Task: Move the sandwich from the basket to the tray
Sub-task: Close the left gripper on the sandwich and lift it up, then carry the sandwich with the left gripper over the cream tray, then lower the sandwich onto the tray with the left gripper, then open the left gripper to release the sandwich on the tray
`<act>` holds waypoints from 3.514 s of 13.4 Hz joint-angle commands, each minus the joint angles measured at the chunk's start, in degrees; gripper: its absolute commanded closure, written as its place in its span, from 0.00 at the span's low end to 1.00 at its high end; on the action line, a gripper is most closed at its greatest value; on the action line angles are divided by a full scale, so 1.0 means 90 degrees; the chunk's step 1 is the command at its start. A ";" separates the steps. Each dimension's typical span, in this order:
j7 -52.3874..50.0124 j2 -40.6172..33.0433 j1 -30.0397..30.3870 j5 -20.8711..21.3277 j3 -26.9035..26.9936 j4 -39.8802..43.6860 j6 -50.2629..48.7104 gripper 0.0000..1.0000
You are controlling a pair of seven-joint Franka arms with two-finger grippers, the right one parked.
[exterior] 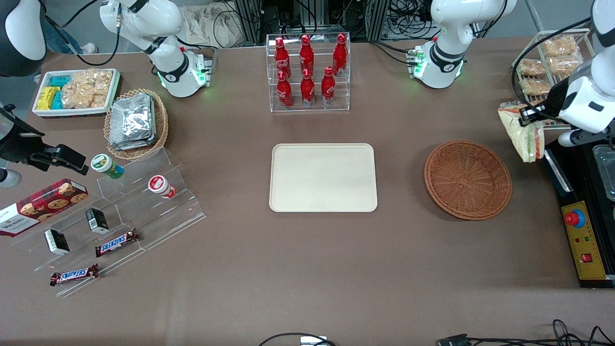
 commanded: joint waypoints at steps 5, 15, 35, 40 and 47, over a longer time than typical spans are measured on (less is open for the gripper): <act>-0.1431 0.0723 -0.0003 -0.0079 -0.2269 0.0728 -0.0231 1.00; -0.3369 0.2384 -0.0296 0.0789 -0.4130 -0.0468 0.2449 1.00; -0.5312 0.4661 -0.0325 0.3993 -0.4100 -0.1370 0.5043 0.00; -0.5166 0.3989 -0.0296 0.3234 -0.4130 -0.1195 0.4527 0.00; -0.3306 0.1657 0.0046 0.1184 -0.3567 -0.0540 0.2467 0.00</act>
